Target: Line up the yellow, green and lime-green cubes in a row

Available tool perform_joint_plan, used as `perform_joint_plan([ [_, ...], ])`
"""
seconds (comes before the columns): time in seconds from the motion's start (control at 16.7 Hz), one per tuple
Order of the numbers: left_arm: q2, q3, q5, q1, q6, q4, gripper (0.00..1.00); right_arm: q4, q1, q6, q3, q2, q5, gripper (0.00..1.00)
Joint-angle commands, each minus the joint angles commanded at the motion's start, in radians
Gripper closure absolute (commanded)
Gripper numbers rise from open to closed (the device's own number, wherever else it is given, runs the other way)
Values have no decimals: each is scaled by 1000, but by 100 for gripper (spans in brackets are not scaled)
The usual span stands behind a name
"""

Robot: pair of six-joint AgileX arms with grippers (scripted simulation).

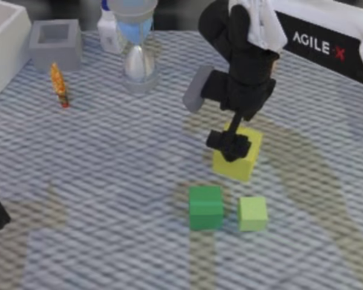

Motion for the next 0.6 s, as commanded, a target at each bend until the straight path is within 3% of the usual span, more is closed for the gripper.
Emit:
perform_joint_plan([
  [0.3,0,0,0,0,0,0,0,206,2,3,-145,50,1,0],
  [0.6,0,0,0,0,0,0,0,227,2,3,-164,58,1,0],
])
